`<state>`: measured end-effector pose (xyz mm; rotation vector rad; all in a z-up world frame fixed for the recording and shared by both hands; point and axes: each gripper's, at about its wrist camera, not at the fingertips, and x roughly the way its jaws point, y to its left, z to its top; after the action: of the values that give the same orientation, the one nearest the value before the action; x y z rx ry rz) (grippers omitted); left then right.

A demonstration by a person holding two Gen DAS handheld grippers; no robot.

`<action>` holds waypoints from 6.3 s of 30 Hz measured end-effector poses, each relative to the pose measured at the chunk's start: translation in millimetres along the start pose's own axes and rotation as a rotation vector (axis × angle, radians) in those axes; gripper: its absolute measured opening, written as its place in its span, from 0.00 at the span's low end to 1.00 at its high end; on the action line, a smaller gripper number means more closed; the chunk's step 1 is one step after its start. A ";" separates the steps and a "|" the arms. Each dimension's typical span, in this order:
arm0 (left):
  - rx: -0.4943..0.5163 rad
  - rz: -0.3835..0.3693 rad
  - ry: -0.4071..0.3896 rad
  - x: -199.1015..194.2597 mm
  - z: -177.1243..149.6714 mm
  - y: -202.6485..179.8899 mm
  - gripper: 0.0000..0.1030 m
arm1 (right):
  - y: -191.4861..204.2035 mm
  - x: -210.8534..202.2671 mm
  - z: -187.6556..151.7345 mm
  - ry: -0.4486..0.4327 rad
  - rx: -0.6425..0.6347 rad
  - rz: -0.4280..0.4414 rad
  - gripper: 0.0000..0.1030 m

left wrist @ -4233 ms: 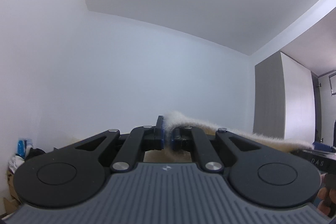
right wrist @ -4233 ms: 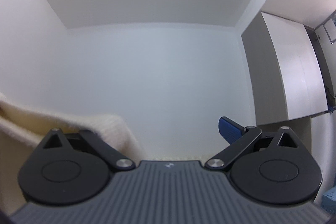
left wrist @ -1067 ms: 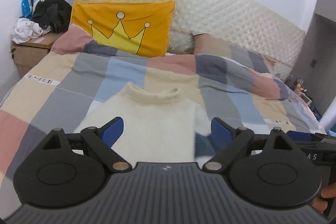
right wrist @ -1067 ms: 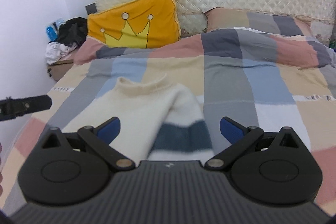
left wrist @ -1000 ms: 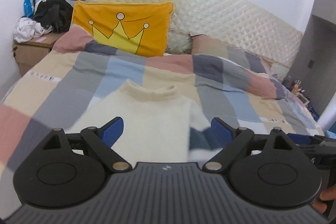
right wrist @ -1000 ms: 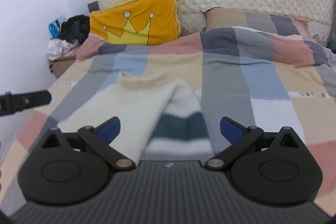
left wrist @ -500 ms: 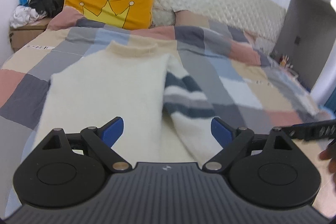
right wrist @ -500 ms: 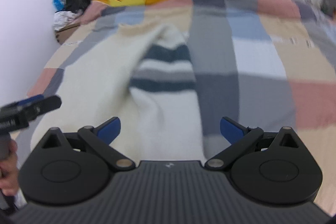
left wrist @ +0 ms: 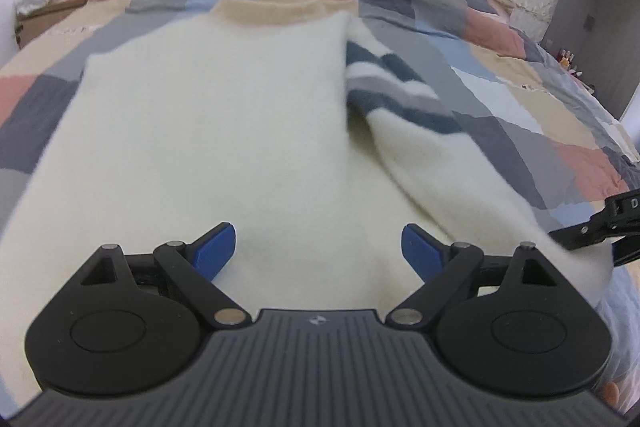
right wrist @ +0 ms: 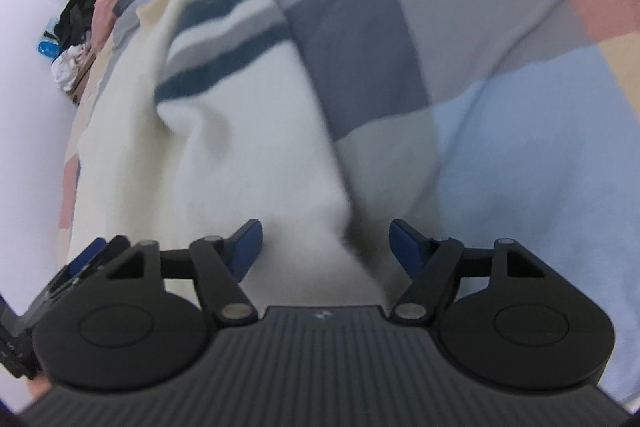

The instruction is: Fold large clothes

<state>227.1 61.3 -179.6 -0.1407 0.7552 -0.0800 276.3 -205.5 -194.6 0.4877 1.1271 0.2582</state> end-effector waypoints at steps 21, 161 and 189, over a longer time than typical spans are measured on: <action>-0.087 -0.180 -0.070 -22.8 7.2 1.8 0.90 | 46.1 -180.1 145.4 -0.524 -0.183 -0.250 0.14; 0.059 -0.499 0.074 -65.0 -61.3 -48.6 0.40 | 83.9 -103.3 -50.3 -0.567 -0.109 -0.047 0.71; 0.251 -0.280 0.102 -16.3 -90.5 -84.5 0.06 | 46.2 -56.8 -64.5 -0.557 -0.090 0.052 0.71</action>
<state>151.1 -29.1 -220.6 -0.0020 0.8169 -0.4489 196.1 -174.6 -148.1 0.4713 0.5583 0.1997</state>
